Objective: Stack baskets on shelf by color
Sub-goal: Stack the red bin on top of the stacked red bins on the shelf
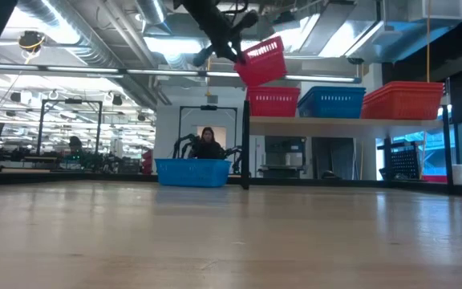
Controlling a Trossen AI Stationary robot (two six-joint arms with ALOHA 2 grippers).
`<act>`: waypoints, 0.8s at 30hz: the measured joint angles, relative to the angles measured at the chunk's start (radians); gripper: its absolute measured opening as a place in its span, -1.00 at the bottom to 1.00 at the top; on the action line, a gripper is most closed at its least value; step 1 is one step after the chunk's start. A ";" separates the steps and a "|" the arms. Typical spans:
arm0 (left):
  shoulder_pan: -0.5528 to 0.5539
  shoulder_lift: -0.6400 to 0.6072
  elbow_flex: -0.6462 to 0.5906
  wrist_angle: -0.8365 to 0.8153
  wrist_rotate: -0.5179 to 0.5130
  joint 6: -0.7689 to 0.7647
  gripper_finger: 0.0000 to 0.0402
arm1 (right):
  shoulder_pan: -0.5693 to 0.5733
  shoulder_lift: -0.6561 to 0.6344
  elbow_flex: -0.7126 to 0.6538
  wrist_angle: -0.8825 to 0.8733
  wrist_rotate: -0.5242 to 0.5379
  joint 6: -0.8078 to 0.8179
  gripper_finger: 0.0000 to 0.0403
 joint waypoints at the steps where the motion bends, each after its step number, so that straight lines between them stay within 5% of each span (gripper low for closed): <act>1: 0.000 0.000 0.000 -0.012 -0.016 0.000 -1.00 | 0.000 0.000 0.000 0.000 0.000 0.000 -1.00; 24: -0.022 0.029 0.000 0.025 -0.013 -0.077 -1.00 | 0.000 0.000 0.000 -0.003 0.000 -0.028 -1.00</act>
